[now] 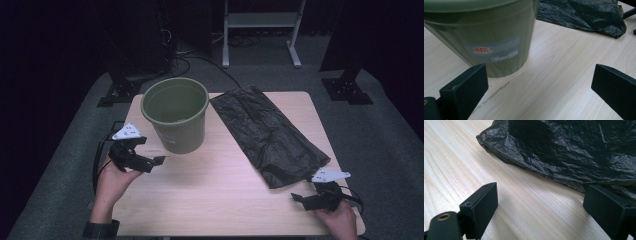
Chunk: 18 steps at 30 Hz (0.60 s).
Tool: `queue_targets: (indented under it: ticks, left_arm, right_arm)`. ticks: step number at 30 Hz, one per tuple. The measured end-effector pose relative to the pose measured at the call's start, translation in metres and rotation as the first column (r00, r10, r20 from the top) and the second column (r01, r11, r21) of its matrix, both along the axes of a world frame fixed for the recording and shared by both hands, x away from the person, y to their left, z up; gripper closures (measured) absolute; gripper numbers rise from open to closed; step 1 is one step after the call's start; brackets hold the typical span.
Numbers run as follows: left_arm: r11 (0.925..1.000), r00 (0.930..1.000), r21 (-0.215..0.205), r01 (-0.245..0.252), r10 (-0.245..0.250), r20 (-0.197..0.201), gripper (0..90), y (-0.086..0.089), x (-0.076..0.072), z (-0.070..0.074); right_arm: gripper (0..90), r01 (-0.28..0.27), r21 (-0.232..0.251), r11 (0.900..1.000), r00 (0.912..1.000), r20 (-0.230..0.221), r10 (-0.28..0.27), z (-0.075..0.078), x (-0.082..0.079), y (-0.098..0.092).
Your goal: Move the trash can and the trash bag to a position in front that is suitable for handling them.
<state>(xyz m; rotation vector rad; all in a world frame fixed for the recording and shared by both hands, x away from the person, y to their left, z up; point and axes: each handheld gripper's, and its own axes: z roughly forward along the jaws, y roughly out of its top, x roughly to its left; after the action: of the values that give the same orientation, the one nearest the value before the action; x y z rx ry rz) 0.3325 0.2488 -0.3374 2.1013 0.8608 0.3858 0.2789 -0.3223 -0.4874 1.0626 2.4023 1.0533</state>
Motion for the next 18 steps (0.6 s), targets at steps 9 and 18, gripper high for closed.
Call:
queue_targets:
  ticks: [9,18]
  left_arm:
    - [0.9998,0.9998,-0.008,-0.021,0.021,0.005,0.0,0.009,0.01,0.019]
    - [0.9993,0.9995,-0.023,-0.028,0.029,0.012,0.0,0.013,0.024,0.035]
  right_arm:
    - [10.9,-0.001,0.0,1.0,1.0,0.0,0.001,0.0,0.0,0.0]
    - [10.9,0.0,0.0,1.0,1.0,0.0,0.0,0.0,0.0,0.0]
